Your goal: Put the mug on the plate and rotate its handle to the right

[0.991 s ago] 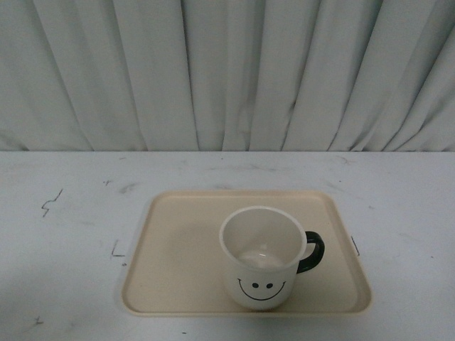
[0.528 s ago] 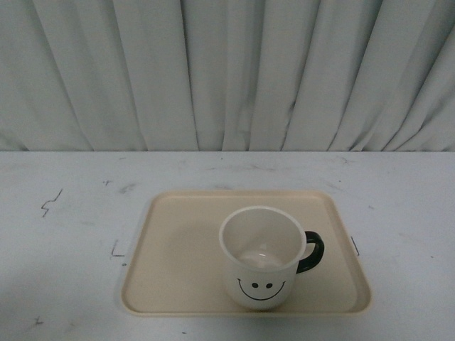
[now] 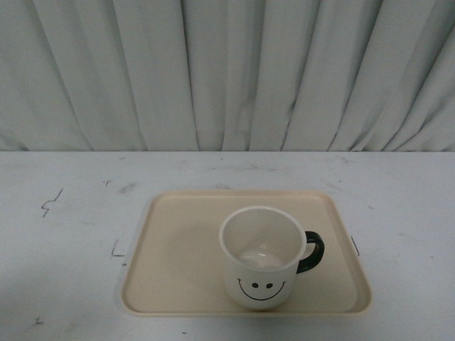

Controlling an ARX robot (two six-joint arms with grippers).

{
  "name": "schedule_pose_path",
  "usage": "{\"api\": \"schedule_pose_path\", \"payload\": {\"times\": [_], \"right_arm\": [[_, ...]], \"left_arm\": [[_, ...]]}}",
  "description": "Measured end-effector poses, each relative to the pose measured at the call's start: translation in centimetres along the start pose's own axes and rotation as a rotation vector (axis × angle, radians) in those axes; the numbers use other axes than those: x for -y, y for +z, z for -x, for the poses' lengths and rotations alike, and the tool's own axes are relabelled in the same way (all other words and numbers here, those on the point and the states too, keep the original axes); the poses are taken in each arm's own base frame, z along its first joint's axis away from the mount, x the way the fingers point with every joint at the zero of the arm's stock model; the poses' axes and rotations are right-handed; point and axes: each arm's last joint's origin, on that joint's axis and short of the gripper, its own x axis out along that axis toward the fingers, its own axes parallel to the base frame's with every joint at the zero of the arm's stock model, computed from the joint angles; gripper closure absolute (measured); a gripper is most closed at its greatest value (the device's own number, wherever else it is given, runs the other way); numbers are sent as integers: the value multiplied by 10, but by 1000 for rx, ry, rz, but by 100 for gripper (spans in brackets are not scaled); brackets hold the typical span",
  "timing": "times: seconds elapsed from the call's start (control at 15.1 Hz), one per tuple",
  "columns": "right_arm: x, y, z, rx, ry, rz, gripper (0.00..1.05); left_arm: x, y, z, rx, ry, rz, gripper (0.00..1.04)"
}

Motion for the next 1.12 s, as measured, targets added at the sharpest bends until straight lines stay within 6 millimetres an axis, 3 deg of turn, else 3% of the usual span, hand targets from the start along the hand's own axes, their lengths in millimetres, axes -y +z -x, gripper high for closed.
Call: {"api": "schedule_pose_path", "payload": {"times": [0.86,0.92,0.99,1.06,1.12], "right_arm": [[0,-4,20,-9,3,-1,103],[0,-4,20,-8,3,-3,71],[0,-4,20,-8,3,-3,24],[0,-4,20,-8,3,-3,11],[0,-4,20,-8,3,-4,5]], "left_arm": [[0,0,0,0,0,0,7],[0,0,0,0,0,0,7],[0,0,0,0,0,0,7],[0,0,0,0,0,0,7],[0,0,0,0,0,0,7]]}}
